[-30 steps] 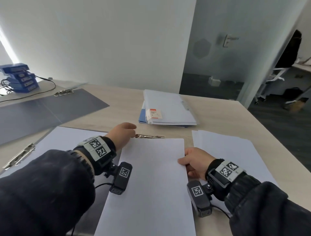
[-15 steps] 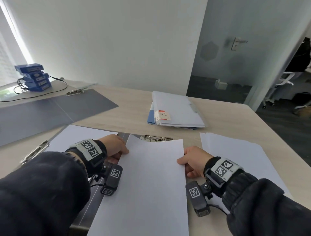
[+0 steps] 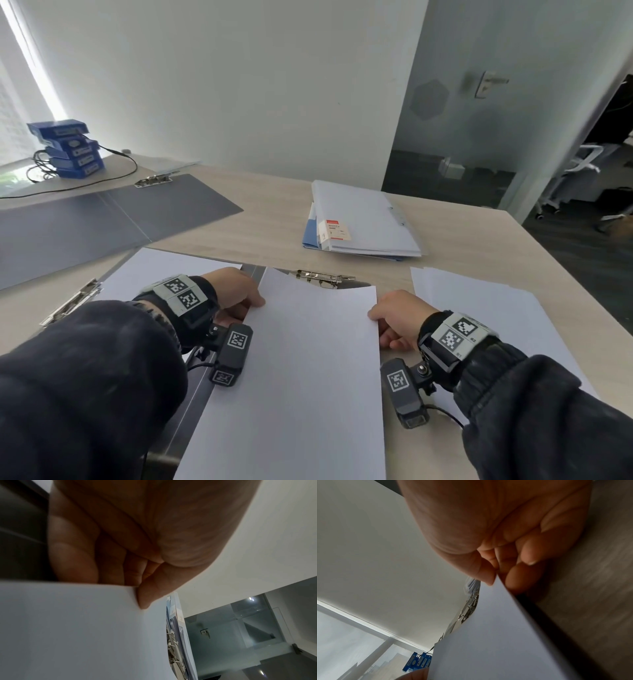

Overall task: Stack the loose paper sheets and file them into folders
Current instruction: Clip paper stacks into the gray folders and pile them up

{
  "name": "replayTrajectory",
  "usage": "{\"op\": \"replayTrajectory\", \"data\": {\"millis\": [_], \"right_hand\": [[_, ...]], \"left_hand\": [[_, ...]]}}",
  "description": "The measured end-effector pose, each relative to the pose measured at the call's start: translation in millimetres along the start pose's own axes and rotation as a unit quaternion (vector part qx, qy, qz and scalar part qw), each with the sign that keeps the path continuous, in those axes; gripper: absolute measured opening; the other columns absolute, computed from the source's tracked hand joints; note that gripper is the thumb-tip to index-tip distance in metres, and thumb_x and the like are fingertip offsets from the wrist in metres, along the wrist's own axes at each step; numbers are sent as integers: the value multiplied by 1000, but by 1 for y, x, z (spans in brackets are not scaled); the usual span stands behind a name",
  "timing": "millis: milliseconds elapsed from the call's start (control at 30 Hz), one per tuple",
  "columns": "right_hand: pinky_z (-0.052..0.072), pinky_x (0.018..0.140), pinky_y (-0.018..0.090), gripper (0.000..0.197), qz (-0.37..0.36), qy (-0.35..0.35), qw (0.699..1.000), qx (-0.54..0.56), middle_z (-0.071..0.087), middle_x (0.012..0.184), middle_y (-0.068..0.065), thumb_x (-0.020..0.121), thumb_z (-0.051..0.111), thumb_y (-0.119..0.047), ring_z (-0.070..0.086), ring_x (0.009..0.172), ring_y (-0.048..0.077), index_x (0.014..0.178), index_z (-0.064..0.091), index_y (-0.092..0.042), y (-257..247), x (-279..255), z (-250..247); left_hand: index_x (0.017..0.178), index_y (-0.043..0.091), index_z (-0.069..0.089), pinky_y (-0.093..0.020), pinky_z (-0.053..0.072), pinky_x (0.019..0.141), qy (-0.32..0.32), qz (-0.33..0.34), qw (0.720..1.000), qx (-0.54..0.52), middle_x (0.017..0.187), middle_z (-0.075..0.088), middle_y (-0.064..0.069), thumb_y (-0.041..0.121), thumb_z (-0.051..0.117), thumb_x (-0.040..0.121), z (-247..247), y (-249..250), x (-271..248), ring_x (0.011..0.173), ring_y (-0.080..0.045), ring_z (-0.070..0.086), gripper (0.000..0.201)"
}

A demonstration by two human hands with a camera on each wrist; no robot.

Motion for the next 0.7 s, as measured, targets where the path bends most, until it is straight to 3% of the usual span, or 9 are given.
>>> {"op": "replayTrajectory", "data": {"millis": [100,200,300,433,700], "right_hand": [[37,41,20,13,-6,-1,1000,11,64,72,9,90,53,-10,60,46,17,100,61,-6,0,2,-1],[34,39,19,17,-17,4,1000,19,66,73,9,90,56,-11,60,45,16,103,63,-4,-1,4,-1],[35,38,19,12,-41,30,998,24,69,77,9,91,61,-12,58,44,13,100,64,-5,-3,5,-5],[38,38,19,18,-57,51,996,50,70,79,9,92,64,-12,57,46,12,109,65,-11,-4,8,-8],[47,43,23,19,-59,47,991,110,66,76,9,90,66,-12,59,49,16,108,63,-13,1,7,-6]], "left_hand": [[92,8,60,-29,52,51,3,-1,1000,-11,62,67,-9,2,64,92,-1,-1,2,53,-25,63,7],[96,5,61,-28,51,45,12,0,1000,-19,57,66,-8,1,63,93,-1,1,2,45,-22,62,5],[105,1,64,-30,54,43,26,14,999,-39,69,74,-13,-1,64,92,-3,6,1,53,-25,69,13],[109,7,64,-33,58,47,46,29,996,-74,83,77,-15,-4,66,90,-4,9,1,61,-27,73,22],[106,8,67,-54,62,82,74,71,984,-143,99,76,-18,0,72,87,-5,7,1,92,-36,75,21]]}}
Point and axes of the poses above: each hand's wrist, its own x-axis towards the middle knuckle, its own z-axis out of the palm, y = z × x, the point moved 7 cm from there along x, towards the middle knuckle
